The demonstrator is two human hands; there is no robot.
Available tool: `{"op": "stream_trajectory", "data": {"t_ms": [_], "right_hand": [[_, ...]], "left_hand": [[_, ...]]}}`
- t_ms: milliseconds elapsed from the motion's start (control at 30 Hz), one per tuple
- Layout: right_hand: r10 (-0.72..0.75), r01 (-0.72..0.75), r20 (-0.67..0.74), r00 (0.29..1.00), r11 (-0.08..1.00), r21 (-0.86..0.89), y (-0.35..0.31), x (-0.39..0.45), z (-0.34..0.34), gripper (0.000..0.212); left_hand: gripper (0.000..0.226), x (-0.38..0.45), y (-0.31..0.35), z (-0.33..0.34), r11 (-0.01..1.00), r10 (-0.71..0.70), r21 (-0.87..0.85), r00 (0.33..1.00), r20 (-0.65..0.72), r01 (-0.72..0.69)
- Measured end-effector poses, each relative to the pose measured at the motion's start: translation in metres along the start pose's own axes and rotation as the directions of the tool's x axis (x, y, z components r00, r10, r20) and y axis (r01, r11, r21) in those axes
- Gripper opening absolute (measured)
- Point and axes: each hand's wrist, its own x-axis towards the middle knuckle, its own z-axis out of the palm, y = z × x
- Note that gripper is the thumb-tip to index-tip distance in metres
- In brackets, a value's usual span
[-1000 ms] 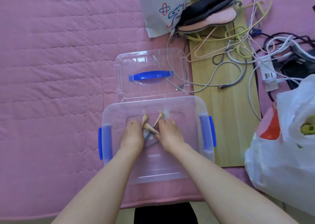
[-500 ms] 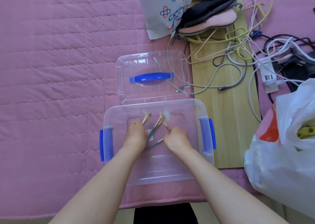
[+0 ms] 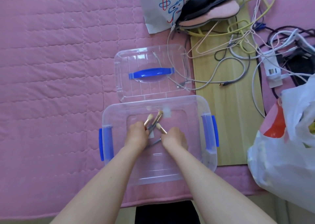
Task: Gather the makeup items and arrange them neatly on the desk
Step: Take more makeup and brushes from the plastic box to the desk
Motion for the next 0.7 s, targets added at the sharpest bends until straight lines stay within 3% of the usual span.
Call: {"op": "stream_trajectory", "data": {"t_ms": [133,400,700], "right_hand": [[-0.042,0.044,-0.044,0.998,0.998,0.049,-0.003,-0.004,0.001,0.031],[-0.064,0.097,-0.094,0.993,0.907,0.409,-0.015,0.001,0.004,0.028],[-0.073,0.093,-0.068,0.995,0.930,0.355,-0.020,-0.001,0.011,0.030]], "left_hand": [[0.014,0.001,-0.001,-0.002,0.999,0.017,0.029,0.999,0.038,-0.018],[0.012,-0.002,0.006,-0.008,0.998,-0.059,0.018,0.992,0.114,0.058],[0.025,-0.004,-0.001,-0.005,0.998,-0.030,0.053,0.994,0.103,0.025]]}}
